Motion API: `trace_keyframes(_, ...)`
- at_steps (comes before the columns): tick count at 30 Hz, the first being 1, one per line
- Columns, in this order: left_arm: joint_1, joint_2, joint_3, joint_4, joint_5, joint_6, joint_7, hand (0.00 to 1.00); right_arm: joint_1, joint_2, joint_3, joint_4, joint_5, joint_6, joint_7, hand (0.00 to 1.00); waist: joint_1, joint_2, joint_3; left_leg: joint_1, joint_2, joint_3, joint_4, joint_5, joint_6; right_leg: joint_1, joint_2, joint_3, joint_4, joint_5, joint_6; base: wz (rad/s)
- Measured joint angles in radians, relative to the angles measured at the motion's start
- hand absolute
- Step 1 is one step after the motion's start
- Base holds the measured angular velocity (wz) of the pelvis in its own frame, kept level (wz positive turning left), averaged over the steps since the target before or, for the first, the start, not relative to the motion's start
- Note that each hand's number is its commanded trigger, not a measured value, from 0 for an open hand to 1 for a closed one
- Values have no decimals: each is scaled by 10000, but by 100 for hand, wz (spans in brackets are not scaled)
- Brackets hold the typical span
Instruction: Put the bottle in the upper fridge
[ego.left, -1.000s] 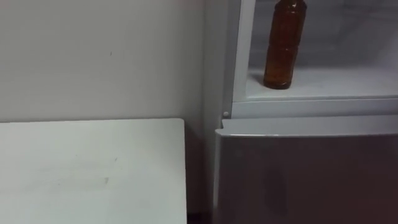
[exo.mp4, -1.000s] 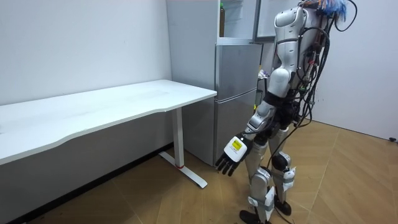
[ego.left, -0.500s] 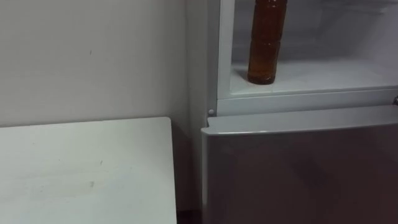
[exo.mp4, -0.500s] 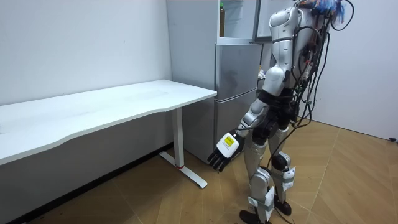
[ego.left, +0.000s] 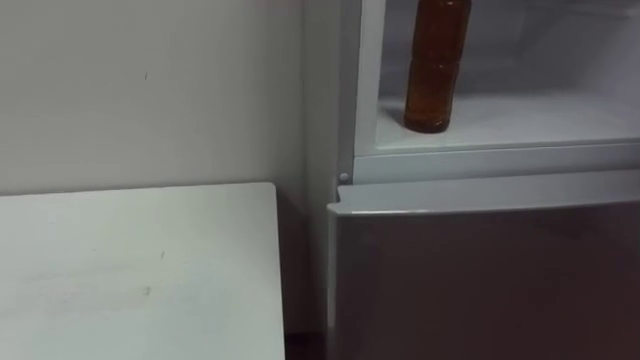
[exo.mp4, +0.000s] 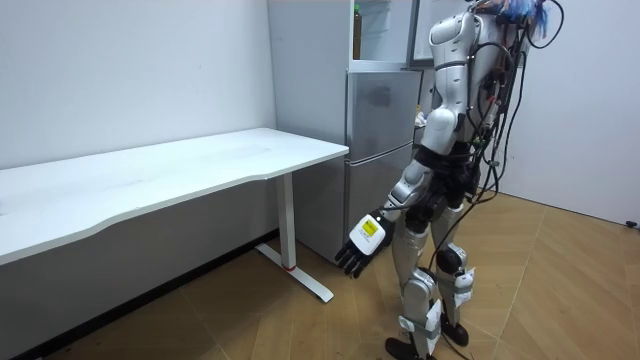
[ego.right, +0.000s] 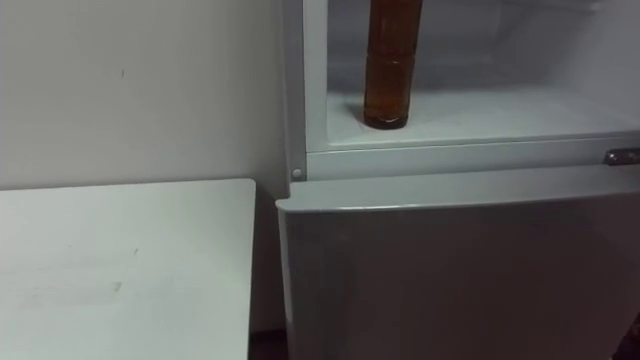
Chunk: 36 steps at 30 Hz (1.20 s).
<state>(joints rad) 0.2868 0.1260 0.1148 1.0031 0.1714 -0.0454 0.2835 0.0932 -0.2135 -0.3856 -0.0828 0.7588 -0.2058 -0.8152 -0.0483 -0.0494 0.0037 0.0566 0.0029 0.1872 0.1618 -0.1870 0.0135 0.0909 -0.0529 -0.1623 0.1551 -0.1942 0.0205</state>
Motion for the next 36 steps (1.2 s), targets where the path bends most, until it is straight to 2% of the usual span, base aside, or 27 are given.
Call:
trace_keyframes(3,51,58,1,-4,2,17,105,0,-38,-310,-135,-835,-531,-16,-552,0,-25,-37,-11,-101,0,-21,17,0,1,-85,-1,-18,30,1,-2,0)
trace_keyframes(6,76,58,-26,23,-6,25,132,0,-58,-330,-171,-1368,-1131,-124,-936,0,-22,-30,-24,-101,3,-5,44,0,0,-75,1,-45,31,2,-2,0)
trace_keyframes(8,50,60,-99,159,-6,23,184,0,-385,-335,-233,-1503,-1735,-151,-1325,0,-18,-10,-32,-86,9,-5,54,0,0,-78,-1,-80,81,2,-2,0)
trace_keyframes(11,-33,60,-319,402,-6,8,188,0,-537,-334,-224,-1581,-1748,-141,-1595,0,-14,52,-40,-57,16,-34,51,0,1,-84,-13,-174,153,2,-2,0)
trace_keyframes(18,45,58,-370,417,-7,8,148,0,-546,-334,-192,-1729,-1734,-132,-1621,0,31,122,-71,-23,15,-13,48,3,0,-64,-15,-163,166,2,-2,0)
trace_keyframes(36,-395,60,-502,1211,-3,5,143,0,-340,-295,941,-1835,-2237,-148,-1661,0,48,43,-19,51,10,38,15,2,1,-82,22,161,151,1,-4,-3)
